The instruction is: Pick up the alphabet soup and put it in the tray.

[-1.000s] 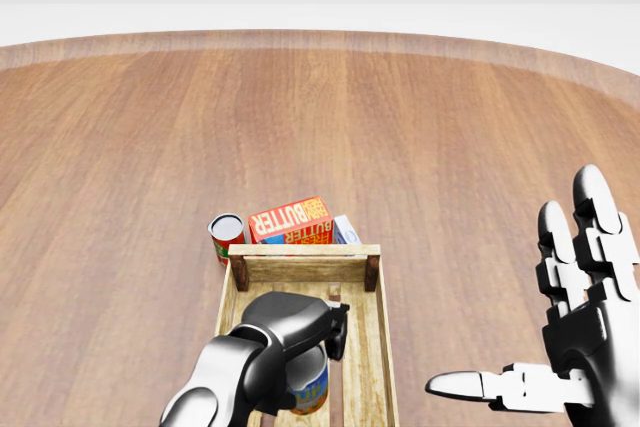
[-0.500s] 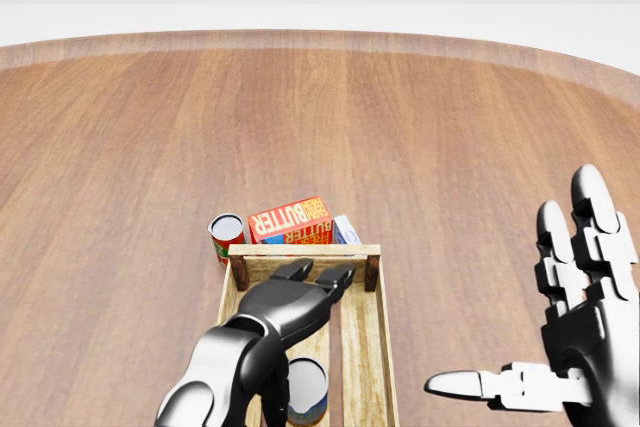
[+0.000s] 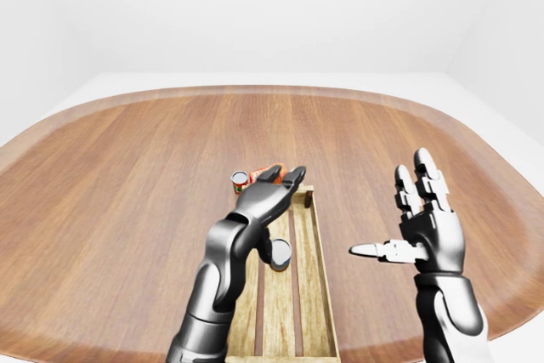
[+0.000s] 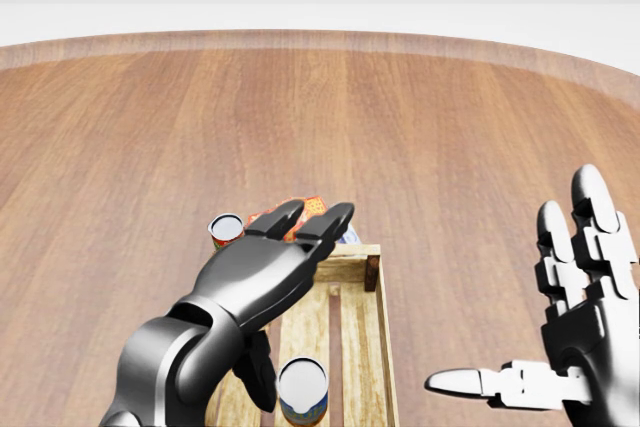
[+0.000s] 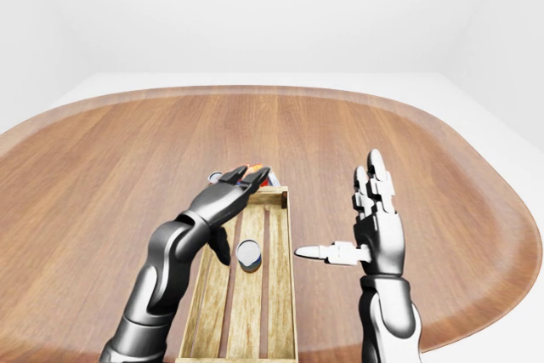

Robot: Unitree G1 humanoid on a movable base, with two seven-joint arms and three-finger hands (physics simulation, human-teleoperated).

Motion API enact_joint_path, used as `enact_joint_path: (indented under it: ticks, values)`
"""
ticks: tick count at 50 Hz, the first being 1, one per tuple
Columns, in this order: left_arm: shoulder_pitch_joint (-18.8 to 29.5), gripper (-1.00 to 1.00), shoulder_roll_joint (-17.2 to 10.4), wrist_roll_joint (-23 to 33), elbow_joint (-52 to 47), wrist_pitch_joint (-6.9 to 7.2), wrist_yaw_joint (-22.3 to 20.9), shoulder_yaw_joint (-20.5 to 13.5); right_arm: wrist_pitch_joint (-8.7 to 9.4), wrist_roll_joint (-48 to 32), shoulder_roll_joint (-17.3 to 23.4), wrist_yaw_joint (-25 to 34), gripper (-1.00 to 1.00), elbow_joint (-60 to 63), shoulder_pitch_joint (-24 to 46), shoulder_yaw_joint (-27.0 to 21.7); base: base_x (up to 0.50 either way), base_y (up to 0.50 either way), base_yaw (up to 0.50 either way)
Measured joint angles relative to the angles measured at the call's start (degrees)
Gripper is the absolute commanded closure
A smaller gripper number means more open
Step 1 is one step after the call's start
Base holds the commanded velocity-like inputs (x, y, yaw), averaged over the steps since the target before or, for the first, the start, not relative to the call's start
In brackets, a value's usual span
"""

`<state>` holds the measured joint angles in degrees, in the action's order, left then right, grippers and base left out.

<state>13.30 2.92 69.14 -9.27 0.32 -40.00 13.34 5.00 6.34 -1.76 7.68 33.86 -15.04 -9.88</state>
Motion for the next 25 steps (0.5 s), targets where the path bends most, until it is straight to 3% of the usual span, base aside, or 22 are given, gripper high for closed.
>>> enact_joint_path:
  ticks: [15,25]
  values:
    - [-0.65,-1.0,-5.09,-11.54,-18.68,4.68,0.0,-8.62,0.0,-0.51,0.13,-0.45,-1.0,-0.47,0.29,0.74,0.0,0.0,0.0]
    - [-4.13,-1.0,-9.29,-23.31,-22.31,4.68,0.0,-15.73,0.0,-0.9,0.31,-0.85,-1.0,-1.07,0.59,1.4,0.0,0.0,0.0]
